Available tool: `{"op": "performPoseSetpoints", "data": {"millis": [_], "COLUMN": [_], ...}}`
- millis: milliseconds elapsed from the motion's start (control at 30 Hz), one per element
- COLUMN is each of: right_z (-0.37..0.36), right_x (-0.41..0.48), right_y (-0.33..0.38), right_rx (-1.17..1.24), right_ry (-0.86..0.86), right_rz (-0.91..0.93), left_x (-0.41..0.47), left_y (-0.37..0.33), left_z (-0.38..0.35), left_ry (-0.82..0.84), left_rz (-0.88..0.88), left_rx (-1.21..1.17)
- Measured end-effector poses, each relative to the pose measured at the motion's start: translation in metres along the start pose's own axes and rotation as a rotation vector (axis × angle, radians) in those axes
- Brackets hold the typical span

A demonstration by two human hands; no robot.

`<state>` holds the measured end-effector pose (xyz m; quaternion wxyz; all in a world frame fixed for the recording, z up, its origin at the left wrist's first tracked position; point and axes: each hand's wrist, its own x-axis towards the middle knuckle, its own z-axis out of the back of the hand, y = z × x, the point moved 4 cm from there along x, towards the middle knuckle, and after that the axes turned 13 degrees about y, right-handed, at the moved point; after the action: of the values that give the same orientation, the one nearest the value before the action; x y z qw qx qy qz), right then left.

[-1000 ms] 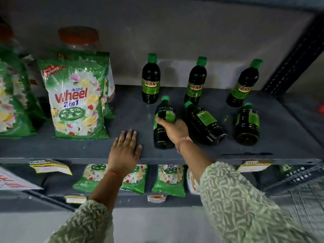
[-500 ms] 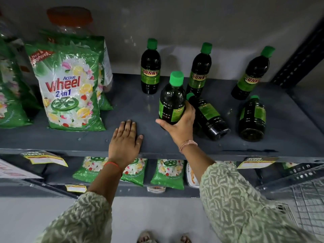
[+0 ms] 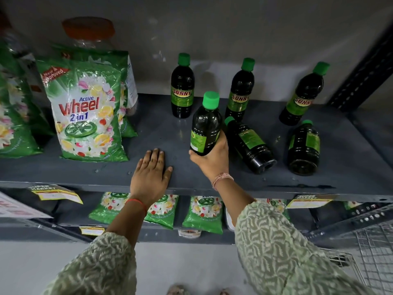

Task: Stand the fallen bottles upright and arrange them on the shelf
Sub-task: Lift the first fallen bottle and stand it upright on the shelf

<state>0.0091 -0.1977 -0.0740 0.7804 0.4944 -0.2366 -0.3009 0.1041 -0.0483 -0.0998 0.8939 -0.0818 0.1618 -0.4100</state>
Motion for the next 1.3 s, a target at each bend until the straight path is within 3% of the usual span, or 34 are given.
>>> {"op": "performPoseSetpoints", "data": {"millis": [133, 333, 467, 667, 933, 1300], "right_z": [0.002, 0.003, 0.011, 0.010, 0.024, 0.028], "right_x": [-0.003, -0.003, -0.006, -0.003, -0.012, -0.053], "right_y": [-0.005, -0.003, -0.005, -0.008, -0.012, -0.017], "right_rx": [0.141, 0.038, 0.176, 0.071, 0.056, -0.003], "right_ry": [0.097, 0.006, 0.144, 0.037, 0.181, 0.234], "right_rz": [-0.003, 0.015, 0.001, -0.006, -0.016, 0.015], "left_x": [0.000, 0.000, 0.003, 0.001, 0.001, 0.000], "left_y": [0.000, 0.000, -0.004, -0.009, -0.009, -0.010], "left_z": [0.000, 0.000, 0.002, 0.003, 0.002, 0.002], "left_ry": [0.000, 0.001, 0.031, 0.021, 0.029, 0.038], "left_rz": [0.007, 0.001, 0.027, 0.024, 0.031, 0.032], "left_rx": [0.009, 0.013, -0.005, -0.002, 0.019, 0.016]}}
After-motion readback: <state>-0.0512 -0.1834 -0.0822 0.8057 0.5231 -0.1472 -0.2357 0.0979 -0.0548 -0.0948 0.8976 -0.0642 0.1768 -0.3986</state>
